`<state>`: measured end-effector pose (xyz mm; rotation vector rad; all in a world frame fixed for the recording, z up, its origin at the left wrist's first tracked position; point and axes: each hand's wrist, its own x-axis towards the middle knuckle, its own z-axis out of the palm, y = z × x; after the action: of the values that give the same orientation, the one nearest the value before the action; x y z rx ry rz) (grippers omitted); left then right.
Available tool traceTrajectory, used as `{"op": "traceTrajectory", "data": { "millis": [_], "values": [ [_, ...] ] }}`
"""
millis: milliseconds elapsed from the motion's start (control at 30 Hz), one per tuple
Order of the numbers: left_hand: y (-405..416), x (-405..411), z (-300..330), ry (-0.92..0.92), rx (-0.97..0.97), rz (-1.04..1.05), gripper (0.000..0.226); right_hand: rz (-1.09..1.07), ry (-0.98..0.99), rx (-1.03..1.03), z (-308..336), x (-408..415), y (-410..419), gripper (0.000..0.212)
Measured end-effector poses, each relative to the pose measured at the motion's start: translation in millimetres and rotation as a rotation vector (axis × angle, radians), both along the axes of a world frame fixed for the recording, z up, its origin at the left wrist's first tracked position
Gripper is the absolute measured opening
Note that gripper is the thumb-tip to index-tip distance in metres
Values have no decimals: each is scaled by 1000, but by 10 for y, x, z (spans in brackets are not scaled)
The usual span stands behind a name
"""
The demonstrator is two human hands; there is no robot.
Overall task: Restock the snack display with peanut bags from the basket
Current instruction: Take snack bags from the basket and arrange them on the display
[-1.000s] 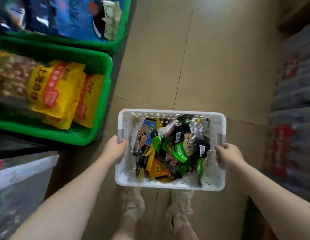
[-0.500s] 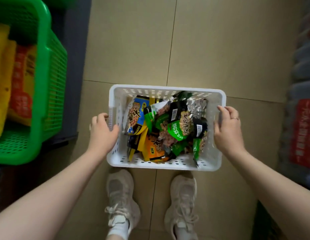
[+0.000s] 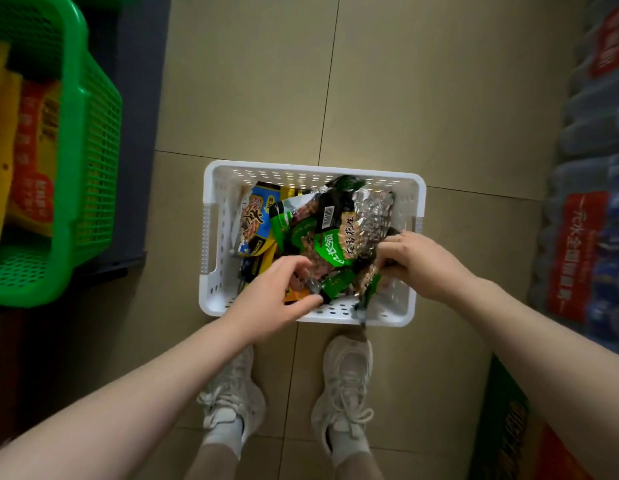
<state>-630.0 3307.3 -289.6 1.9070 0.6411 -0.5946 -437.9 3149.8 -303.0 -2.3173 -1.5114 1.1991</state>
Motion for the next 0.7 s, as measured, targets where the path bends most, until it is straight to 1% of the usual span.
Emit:
{"op": "traceTrajectory", "data": {
  "millis": [67, 100, 133, 167, 233, 300, 333, 367, 400, 433, 467, 533, 567, 633, 667, 700],
  "values": [
    [-36, -98, 55, 79, -140, -67, 86, -201, 203, 43, 309, 27, 57, 4],
    [-48, -137, 95, 87, -188, -67, 98, -284, 327, 41, 467, 36, 104, 5],
    [-50, -168, 141, 79, -211, -47, 103, -334, 449, 32, 611, 44, 154, 4],
    [-41, -194, 179, 52, -209, -24, 101, -348, 553, 19, 720, 55, 202, 2],
    [-6, -221, 247, 1, -167, 45, 85, -357, 721, -29, 859, 57, 305, 10],
    [29, -208, 328, 1, -206, 189, 69, -468, 901, -63, 907, 20, 402, 16],
    [41, -208, 349, 9, -210, 235, 62, -538, 977, -69, 905, -27, 454, 17],
    [49, -220, 361, 10, -190, 254, 53, -600, 1012, -67, 881, -91, 511, 16],
    [59, -240, 362, 3, -125, 242, 42, -648, 996, -58, 841, -159, 565, 11],
    [79, -276, 357, 4, -80, 259, 34, -686, 918, -43, 762, -224, 605, 8],
    [114, -319, 350, 20, -38, 298, 33, -736, 803, -33, 648, -281, 630, 13],
    [213, -432, 372, 90, 68, 377, 46, -847, 548, -58, 354, -365, 629, 33],
    [270, -500, 376, 115, 137, 391, 45, -826, 407, -109, 182, -401, 605, 45],
    [385, -613, 416, 128, 246, 415, 40, -621, 154, -260, -143, -526, 540, 70],
    [431, -643, 457, 128, 285, 418, 40, -526, 75, -305, -275, -602, 518, 80],
    [476, -664, 478, 123, 316, 423, 40, -476, 18, -322, -372, -671, 513, 87]
  ]
}}
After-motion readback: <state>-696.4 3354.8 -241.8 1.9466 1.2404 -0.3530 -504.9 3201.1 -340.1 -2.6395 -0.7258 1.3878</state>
